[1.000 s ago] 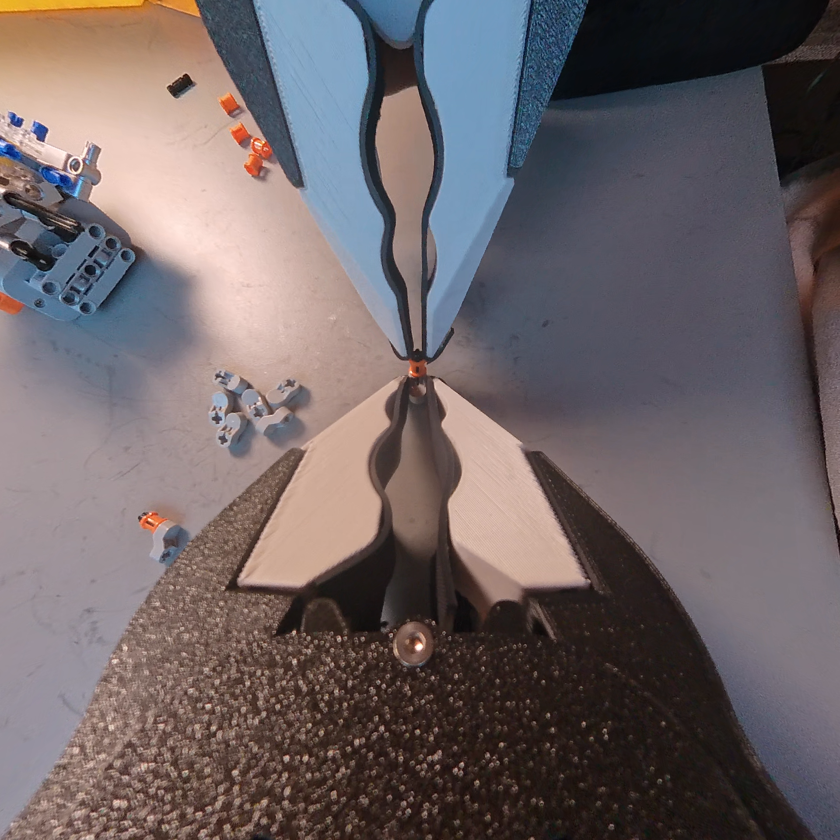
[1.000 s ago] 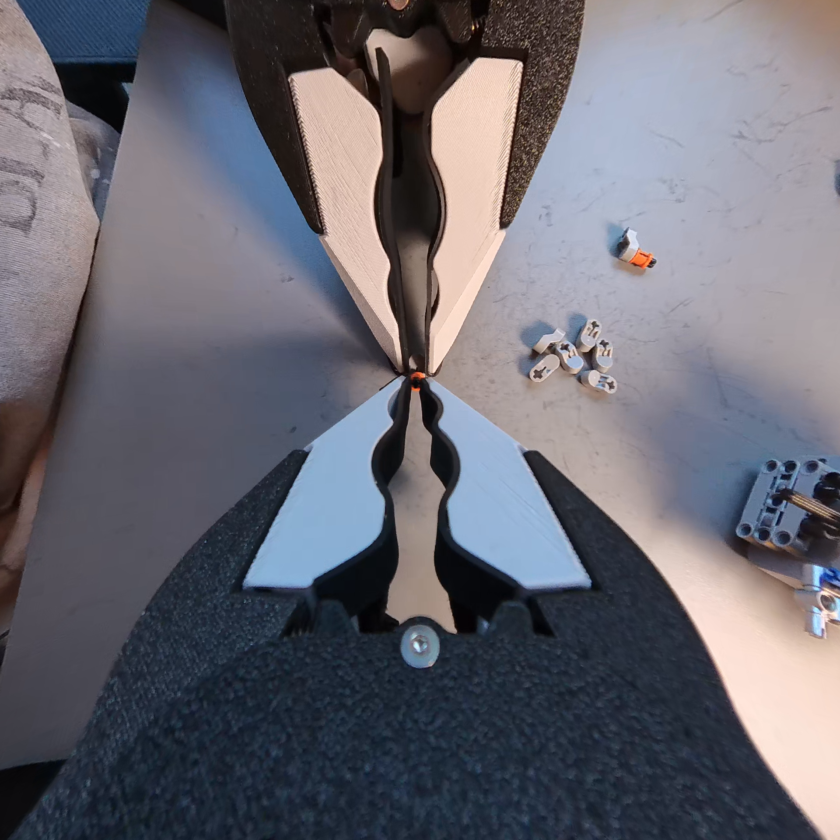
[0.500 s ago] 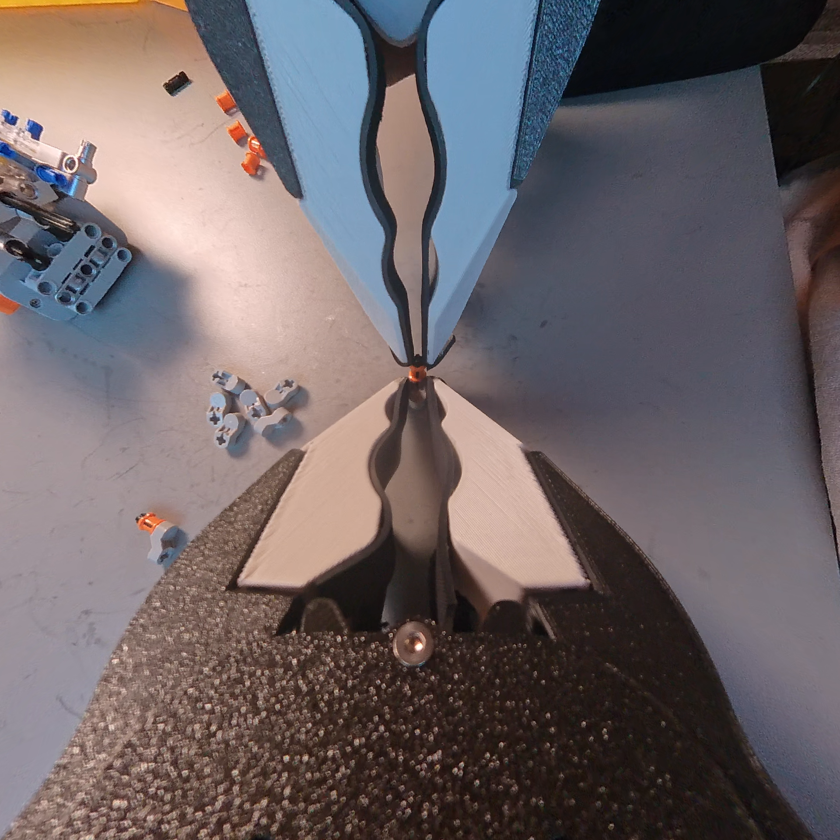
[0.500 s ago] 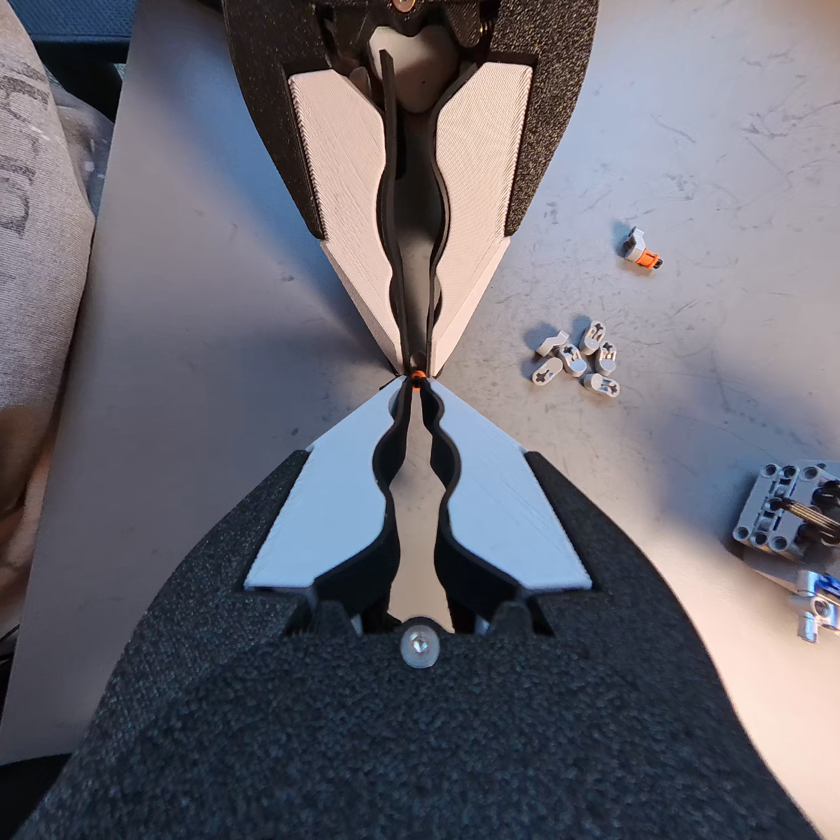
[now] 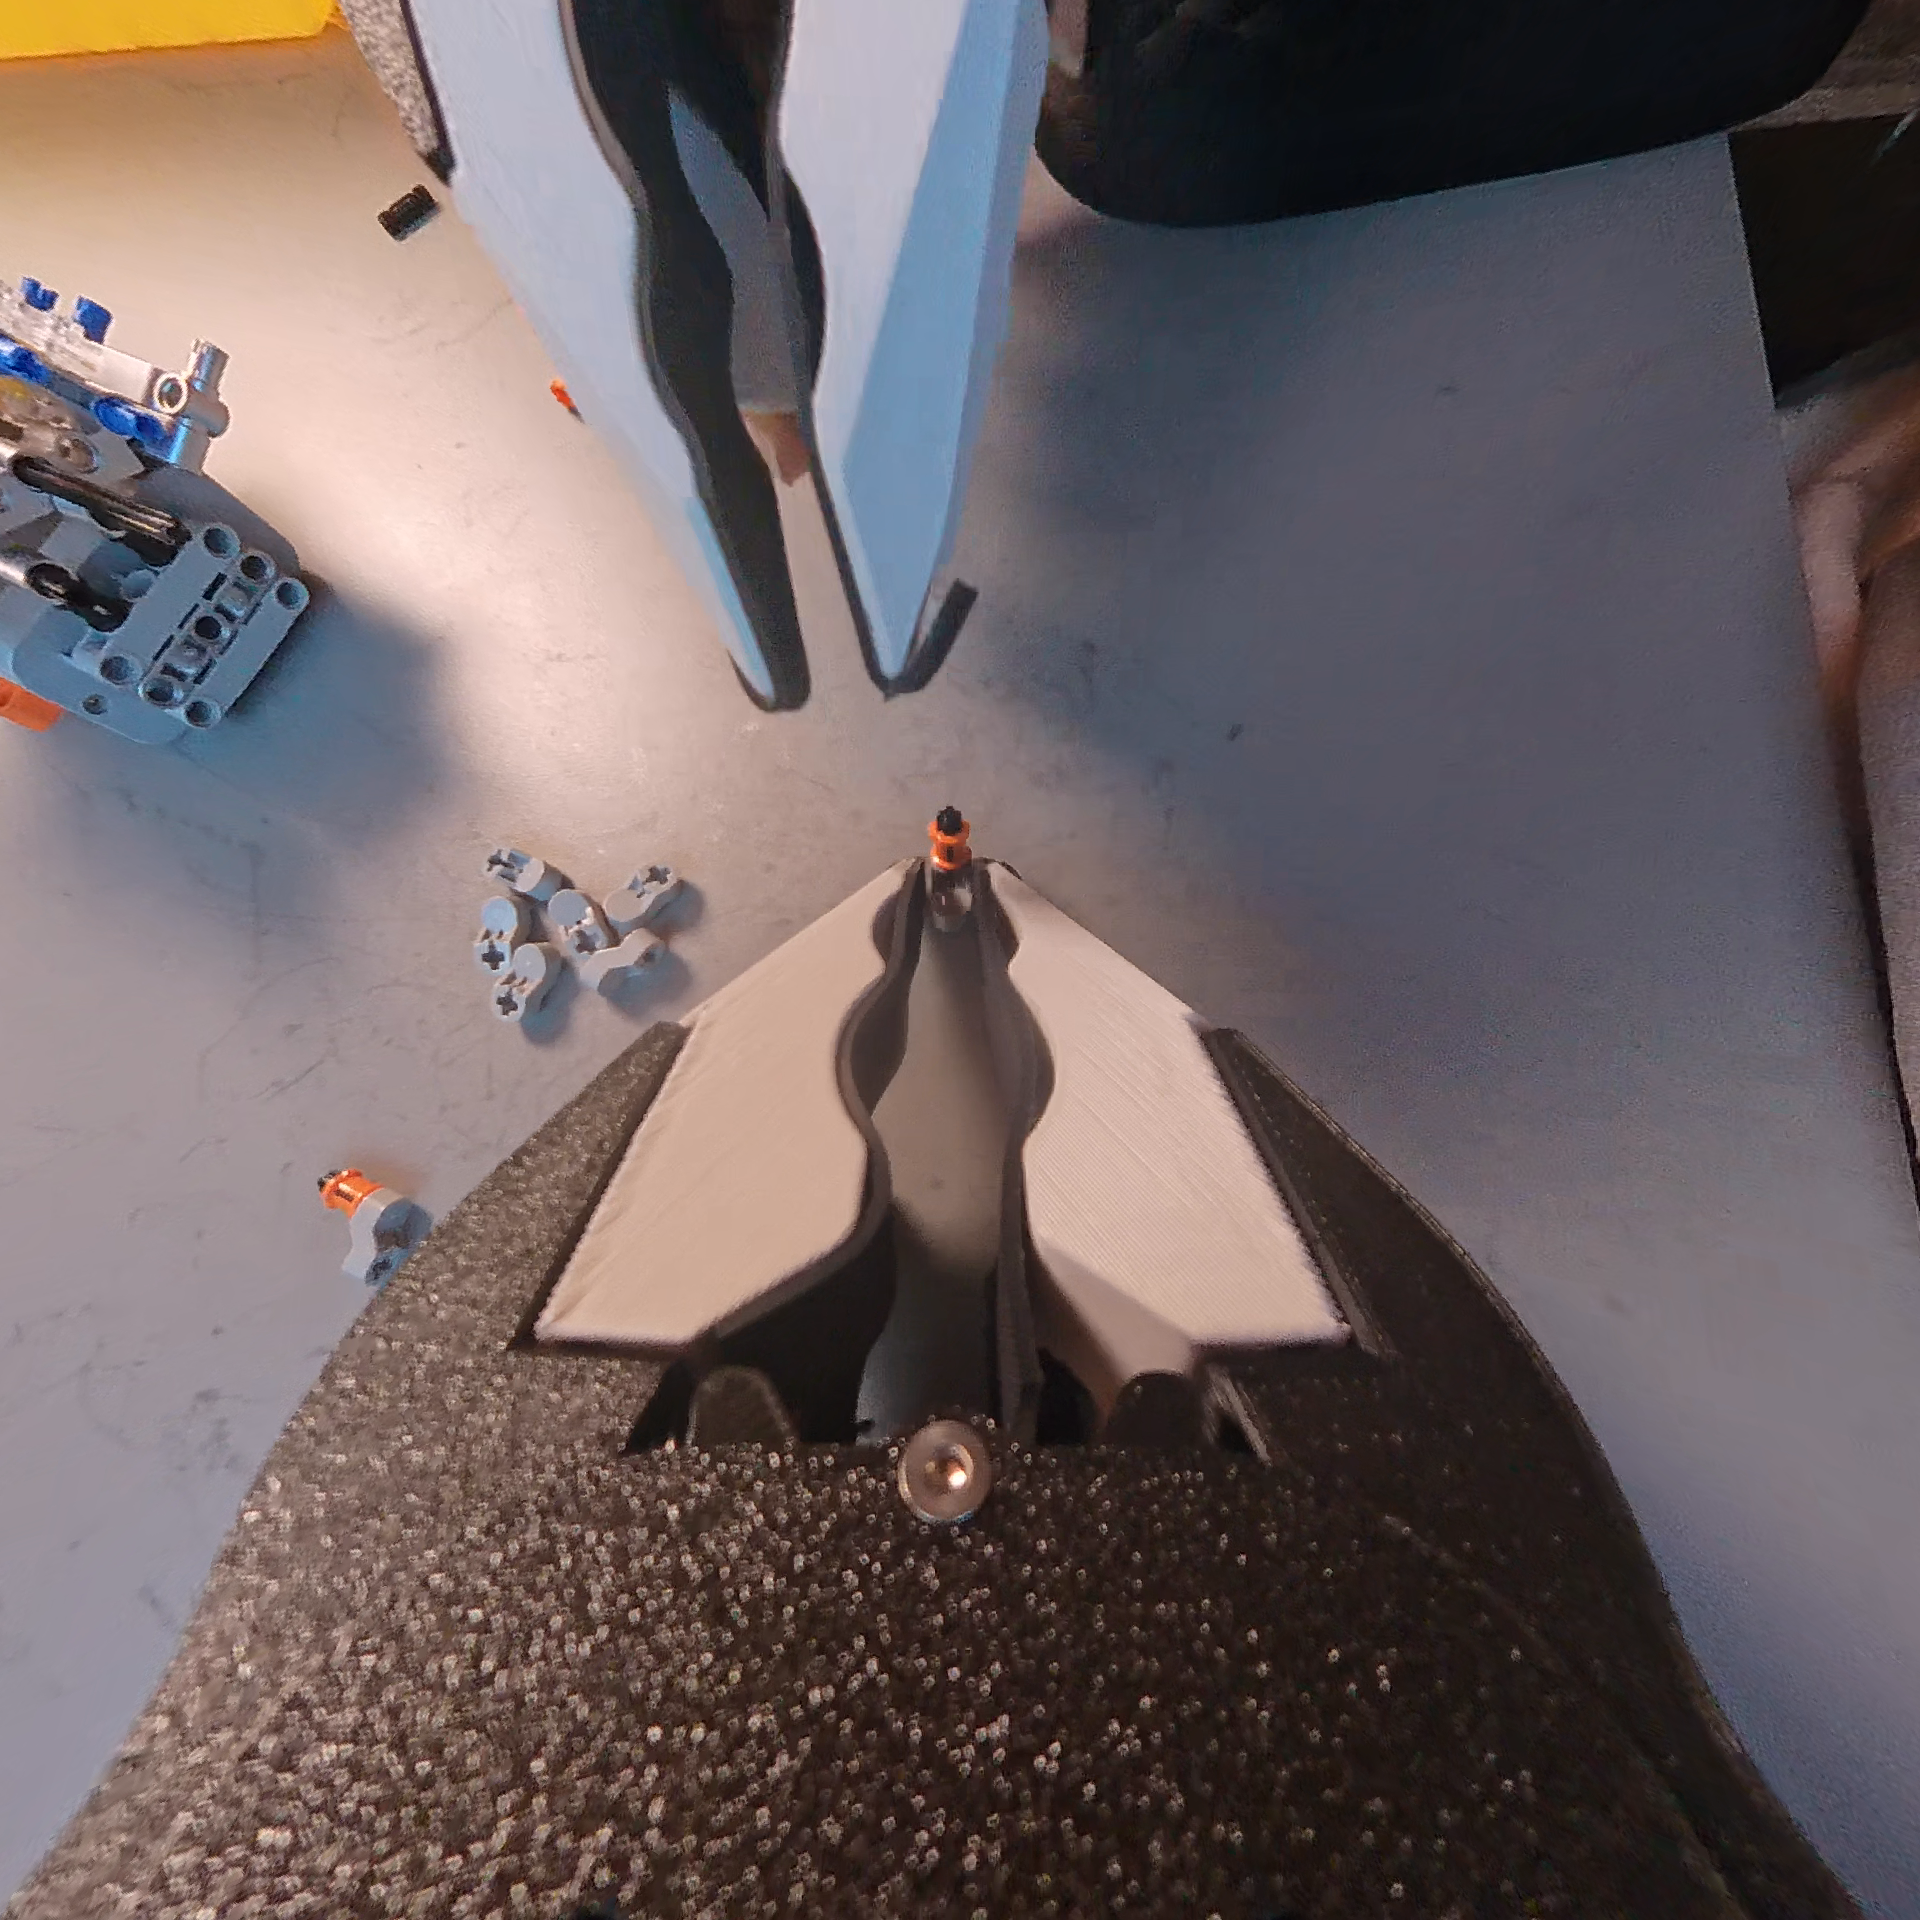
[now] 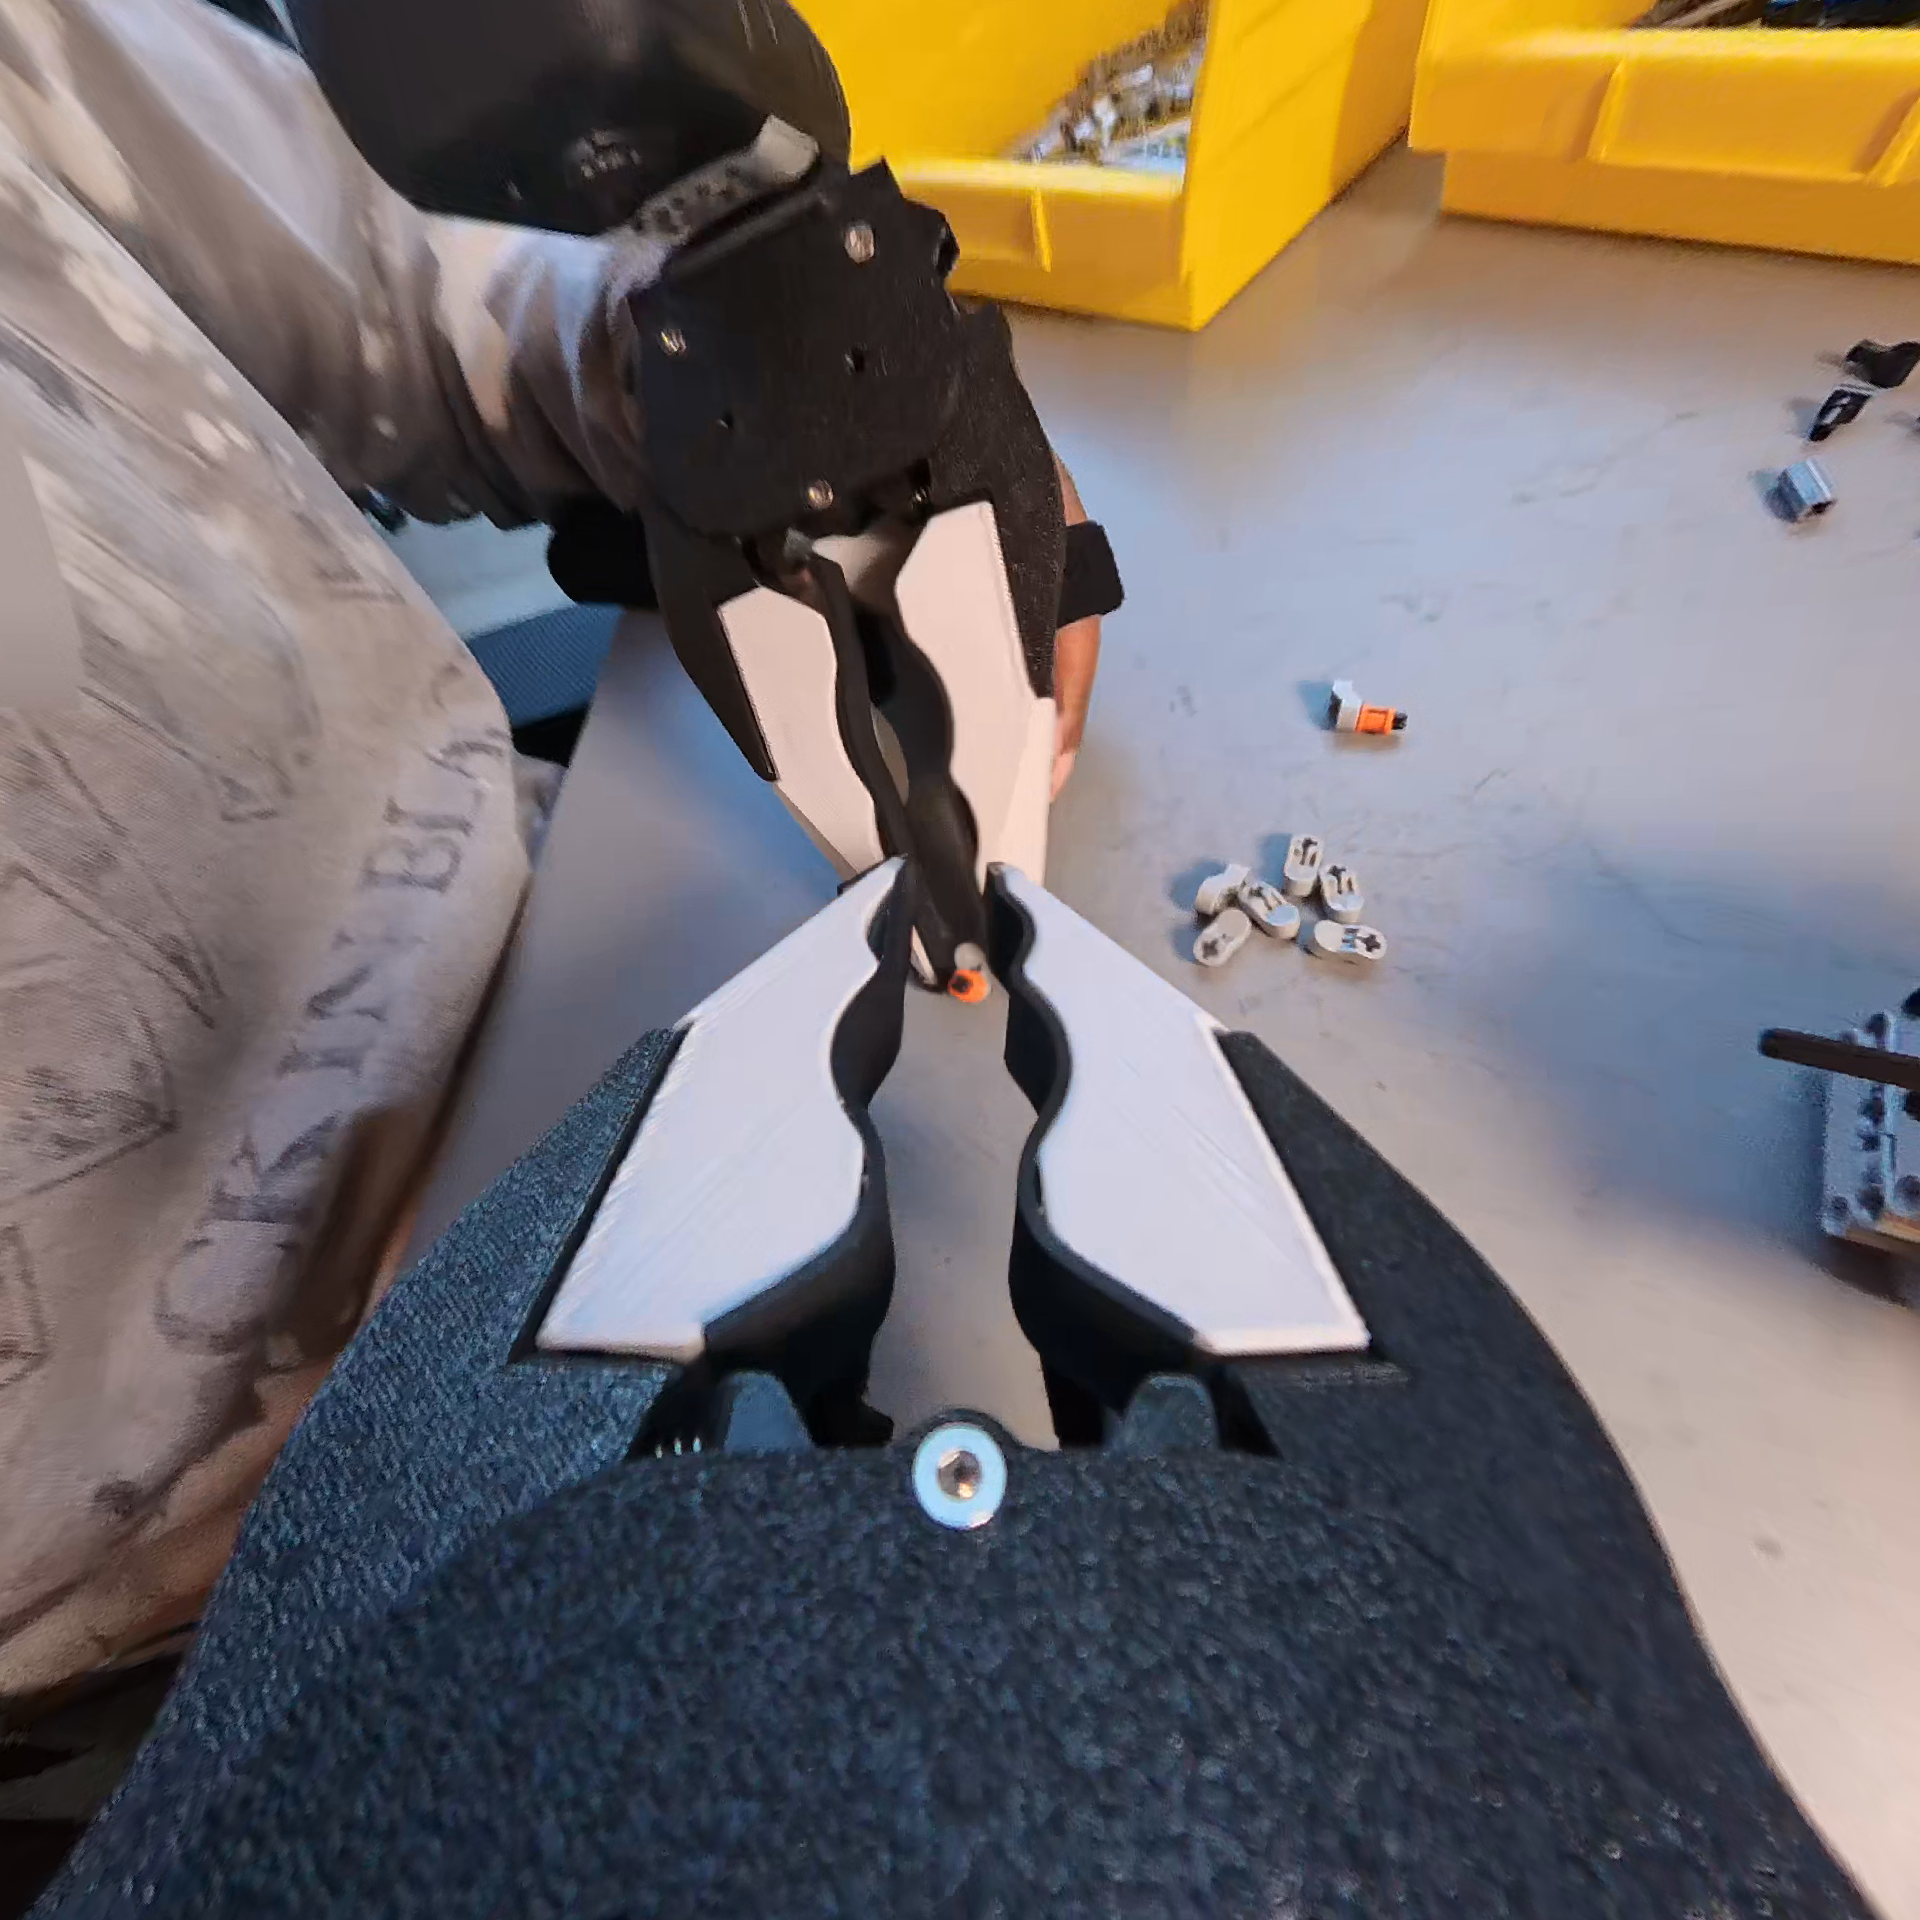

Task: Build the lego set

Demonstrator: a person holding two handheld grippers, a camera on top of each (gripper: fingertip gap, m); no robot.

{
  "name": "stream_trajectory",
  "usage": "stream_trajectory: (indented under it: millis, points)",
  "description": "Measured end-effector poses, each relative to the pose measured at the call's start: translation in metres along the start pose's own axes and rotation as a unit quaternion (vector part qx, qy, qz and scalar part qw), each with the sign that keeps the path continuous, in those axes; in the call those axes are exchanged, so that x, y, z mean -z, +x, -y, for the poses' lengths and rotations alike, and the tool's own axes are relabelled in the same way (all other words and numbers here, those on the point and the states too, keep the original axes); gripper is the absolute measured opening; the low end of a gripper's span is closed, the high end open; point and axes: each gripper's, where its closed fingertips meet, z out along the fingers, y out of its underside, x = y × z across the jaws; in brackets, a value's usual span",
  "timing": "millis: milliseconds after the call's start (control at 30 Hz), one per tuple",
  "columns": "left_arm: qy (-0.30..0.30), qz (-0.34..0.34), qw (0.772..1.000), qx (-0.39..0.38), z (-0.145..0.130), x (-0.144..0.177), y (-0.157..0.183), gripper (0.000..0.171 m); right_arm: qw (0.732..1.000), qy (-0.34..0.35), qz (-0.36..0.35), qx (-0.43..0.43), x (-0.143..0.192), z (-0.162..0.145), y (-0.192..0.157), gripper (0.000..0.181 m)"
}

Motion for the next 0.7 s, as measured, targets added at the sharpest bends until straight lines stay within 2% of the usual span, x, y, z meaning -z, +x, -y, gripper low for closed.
stream_trajectory:
  millis: [33, 100, 200, 300, 367, 533, 700]
  points:
    - [0.004, 0.001, 1.000, 0.003, 0.000, 0.002, -0.001, 0.014, 1.000, 0.016, 0.009, -0.010, 0.001, 0.003, -0.001, 0.013]
    - [0.034, 0.002, 0.999, 0.018, 0.006, 0.010, -0.005, 0.018, 0.998, 0.047, 0.023, -0.027, 0.004, 0.011, -0.001, 0.015]
    - [0.120, -0.012, 0.991, 0.055, 0.026, 0.031, -0.010, 0.017, 0.994, 0.091, 0.046, -0.046, 0.008, 0.023, -0.005, 0.015]
    - [0.231, -0.066, 0.964, 0.111, 0.056, 0.054, -0.007, 0.015, 0.987, 0.131, 0.069, -0.061, 0.010, 0.035, -0.009, 0.015]
    - [0.278, -0.091, 0.946, 0.139, 0.069, 0.065, -0.008, 0.013, 0.983, 0.152, 0.079, -0.066, 0.011, 0.042, -0.012, 0.015]
    - [0.337, -0.130, 0.918, 0.166, 0.085, 0.077, -0.005, 0.011, 0.977, 0.183, 0.087, -0.068, 0.014, 0.051, -0.016, 0.015]
    - [0.352, -0.143, 0.907, 0.179, 0.089, 0.081, -0.006, 0.007, 0.971, 0.199, 0.102, -0.080, 0.014, 0.055, -0.018, 0.015]
